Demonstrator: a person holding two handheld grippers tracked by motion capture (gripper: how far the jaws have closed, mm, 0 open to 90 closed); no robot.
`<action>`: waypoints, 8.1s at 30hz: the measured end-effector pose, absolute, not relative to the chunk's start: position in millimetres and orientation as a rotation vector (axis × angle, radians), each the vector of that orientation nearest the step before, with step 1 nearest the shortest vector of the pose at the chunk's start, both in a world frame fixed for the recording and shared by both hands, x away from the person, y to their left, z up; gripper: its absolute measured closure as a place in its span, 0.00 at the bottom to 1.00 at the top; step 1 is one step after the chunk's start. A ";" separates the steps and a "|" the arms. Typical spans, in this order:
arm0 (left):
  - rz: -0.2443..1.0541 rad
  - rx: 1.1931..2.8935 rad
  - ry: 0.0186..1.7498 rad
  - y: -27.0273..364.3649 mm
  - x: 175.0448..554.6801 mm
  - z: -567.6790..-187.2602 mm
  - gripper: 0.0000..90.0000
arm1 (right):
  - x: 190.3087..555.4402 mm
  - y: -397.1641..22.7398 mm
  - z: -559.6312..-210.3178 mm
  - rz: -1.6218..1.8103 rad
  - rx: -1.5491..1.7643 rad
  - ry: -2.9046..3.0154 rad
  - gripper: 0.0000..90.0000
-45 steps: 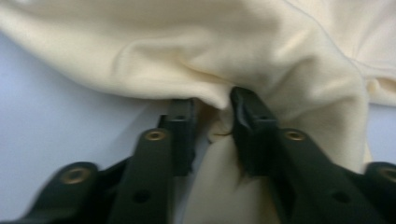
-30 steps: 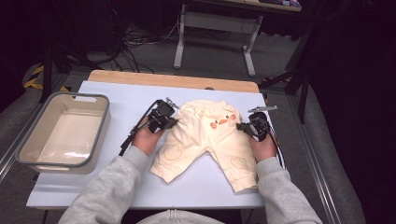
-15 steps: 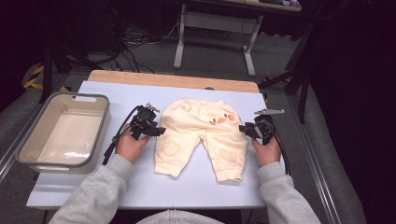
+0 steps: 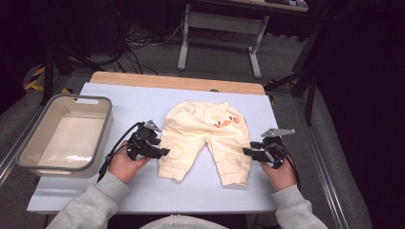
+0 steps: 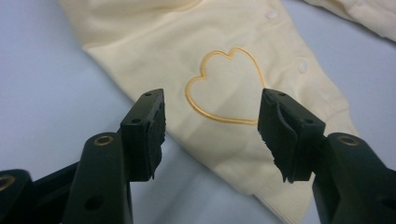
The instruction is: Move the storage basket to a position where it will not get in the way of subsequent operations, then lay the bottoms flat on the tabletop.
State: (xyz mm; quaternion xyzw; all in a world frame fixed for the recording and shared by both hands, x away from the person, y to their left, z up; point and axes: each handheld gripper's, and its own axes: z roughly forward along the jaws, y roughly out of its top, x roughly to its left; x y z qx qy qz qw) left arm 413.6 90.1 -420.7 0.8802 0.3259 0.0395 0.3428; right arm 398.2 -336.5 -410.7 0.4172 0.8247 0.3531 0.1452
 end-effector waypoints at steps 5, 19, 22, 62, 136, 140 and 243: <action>0.054 2.303 0.693 86.2 403.1 -420.9 0.48 | 381.3 -326.2 -409.5 1.068 1.050 2.466 0.55; -0.084 2.456 0.533 57.0 394.8 -443.5 0.40 | 371.2 -293.3 -428.9 1.008 0.818 2.742 0.43; 0.047 2.477 0.524 55.6 392.9 -443.2 0.60 | 371.7 -288.1 -435.1 0.956 0.802 2.770 0.48; 0.001 2.132 0.654 86.2 392.6 -413.2 0.13 | 356.8 -286.9 -399.8 1.330 0.751 2.511 0.10; 0.259 1.927 0.732 126.4 398.9 -396.5 0.00 | 360.3 -120.3 -435.7 1.214 0.330 2.876 0.29; 0.266 1.932 0.734 126.6 399.9 -397.5 0.00 | 358.8 -115.9 -440.1 1.181 0.316 2.908 0.31; 0.114 2.122 1.095 71.1 492.9 -430.0 0.97 | 341.4 -117.9 -426.4 1.148 0.436 2.732 0.93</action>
